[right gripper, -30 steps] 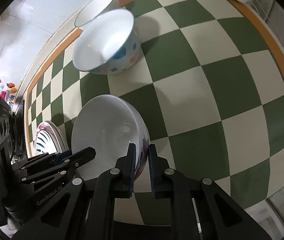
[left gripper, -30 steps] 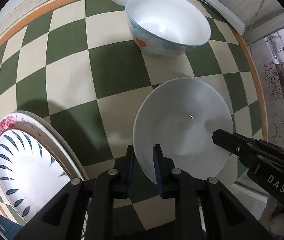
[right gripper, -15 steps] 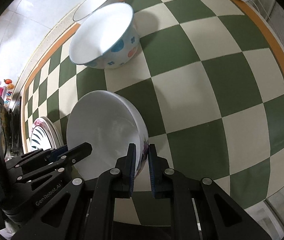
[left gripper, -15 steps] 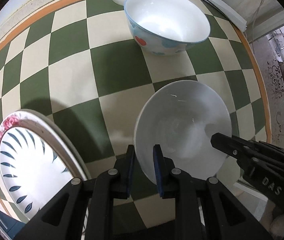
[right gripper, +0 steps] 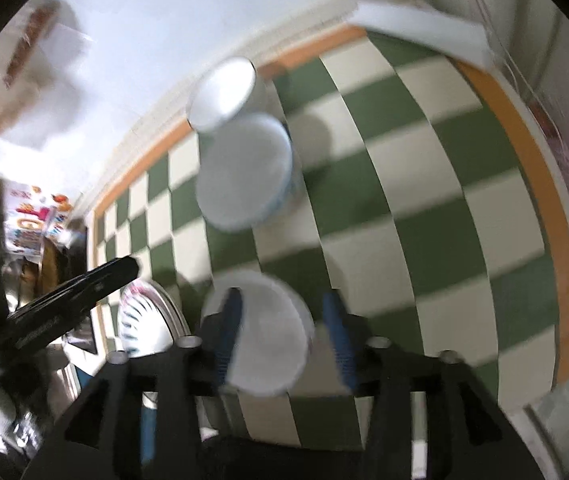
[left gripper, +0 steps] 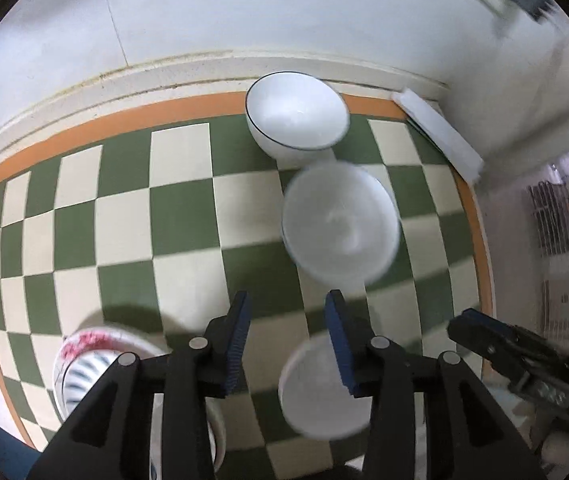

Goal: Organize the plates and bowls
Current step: 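Grip the blue-dotted bowl rim with both grippers, nesting the white bowl inside, then carry the nested bowls with both grippers to the black-rimmed white bowl, then grip the black-rimmed bowl with both grippers, stacking all bowls together, then lower the bowl stack onto the mat and open both grippers, then grasp the bowl stack rim with both grippers and lift it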

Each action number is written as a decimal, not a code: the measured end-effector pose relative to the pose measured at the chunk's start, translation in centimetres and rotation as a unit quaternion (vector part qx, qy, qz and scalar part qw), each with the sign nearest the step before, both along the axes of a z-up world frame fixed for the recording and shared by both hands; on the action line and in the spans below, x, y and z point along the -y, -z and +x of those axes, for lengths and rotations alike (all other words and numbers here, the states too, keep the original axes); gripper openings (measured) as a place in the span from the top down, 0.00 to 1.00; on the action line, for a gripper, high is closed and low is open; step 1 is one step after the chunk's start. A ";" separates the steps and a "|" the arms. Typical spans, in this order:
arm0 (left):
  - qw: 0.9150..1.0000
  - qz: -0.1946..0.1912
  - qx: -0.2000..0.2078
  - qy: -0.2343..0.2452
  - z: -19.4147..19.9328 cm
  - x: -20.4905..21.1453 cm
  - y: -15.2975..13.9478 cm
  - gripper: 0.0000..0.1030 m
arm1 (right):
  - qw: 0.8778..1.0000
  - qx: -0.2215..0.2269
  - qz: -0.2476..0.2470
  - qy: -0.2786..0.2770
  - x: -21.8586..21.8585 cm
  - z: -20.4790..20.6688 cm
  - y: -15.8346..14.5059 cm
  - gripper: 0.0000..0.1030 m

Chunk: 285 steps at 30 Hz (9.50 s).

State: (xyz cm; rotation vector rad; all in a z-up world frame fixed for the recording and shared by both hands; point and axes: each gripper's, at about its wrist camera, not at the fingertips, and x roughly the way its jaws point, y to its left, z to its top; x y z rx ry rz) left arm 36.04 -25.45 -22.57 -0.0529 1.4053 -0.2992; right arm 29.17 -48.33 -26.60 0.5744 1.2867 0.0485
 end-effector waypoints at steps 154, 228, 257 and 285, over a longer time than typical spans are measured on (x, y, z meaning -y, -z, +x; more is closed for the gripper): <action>1.000 -0.011 0.010 0.027 2.2 -0.7 -4.1 0.92 | 0.999 0.021 -0.019 -0.024 -3.2 9.7 -5.4 0.89; 0.995 0.047 -0.053 0.074 -8.8 1.7 3.7 0.78 | 0.996 -0.079 -0.037 0.010 -4.2 -4.9 2.3 0.79; 0.989 -0.042 0.062 0.124 -15.0 -3.3 -10.8 0.03 | 0.993 0.059 -0.098 0.034 -6.3 -15.9 -13.9 0.09; 0.995 -0.032 0.005 0.099 -7.9 -2.5 0.1 0.02 | 0.999 0.031 -0.013 0.034 -5.3 -11.2 -4.4 0.04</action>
